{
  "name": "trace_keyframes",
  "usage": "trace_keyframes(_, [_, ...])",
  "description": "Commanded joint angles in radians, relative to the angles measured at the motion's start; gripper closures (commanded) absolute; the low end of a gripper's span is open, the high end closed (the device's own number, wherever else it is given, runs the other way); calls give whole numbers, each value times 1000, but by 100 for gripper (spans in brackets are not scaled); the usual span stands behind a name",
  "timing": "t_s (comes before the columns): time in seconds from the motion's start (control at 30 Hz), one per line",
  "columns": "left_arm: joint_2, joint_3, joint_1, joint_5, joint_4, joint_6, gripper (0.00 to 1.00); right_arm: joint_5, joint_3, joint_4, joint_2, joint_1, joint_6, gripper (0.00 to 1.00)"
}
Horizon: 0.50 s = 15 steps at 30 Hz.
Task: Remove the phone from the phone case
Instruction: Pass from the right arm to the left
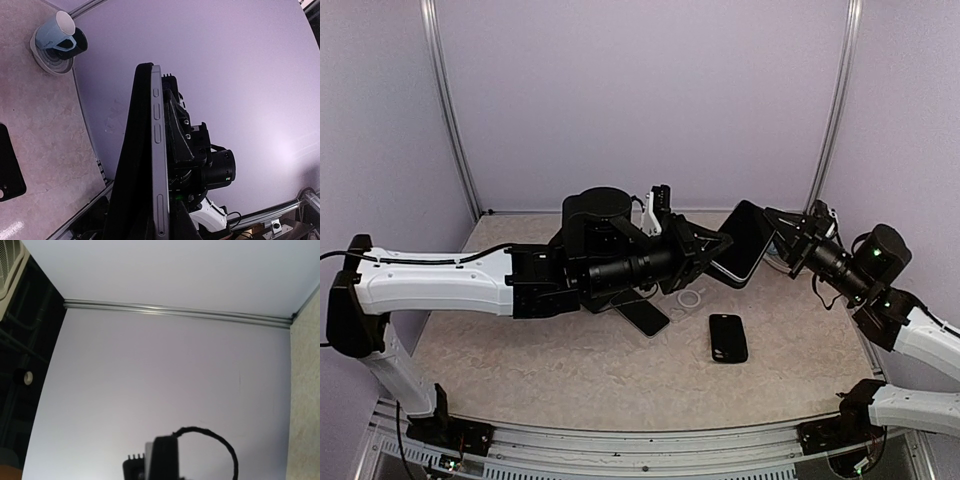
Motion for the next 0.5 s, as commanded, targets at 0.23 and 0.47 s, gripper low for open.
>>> trace_keyframes(0.23, [2,-2,22,-3,55,-27,100,-141,30,53,28,-8,-106,40])
trace_keyframes(0.47, [-62,-117,55,-58,98,-95,100,-142,-27,-103,-62,-40,-233,19])
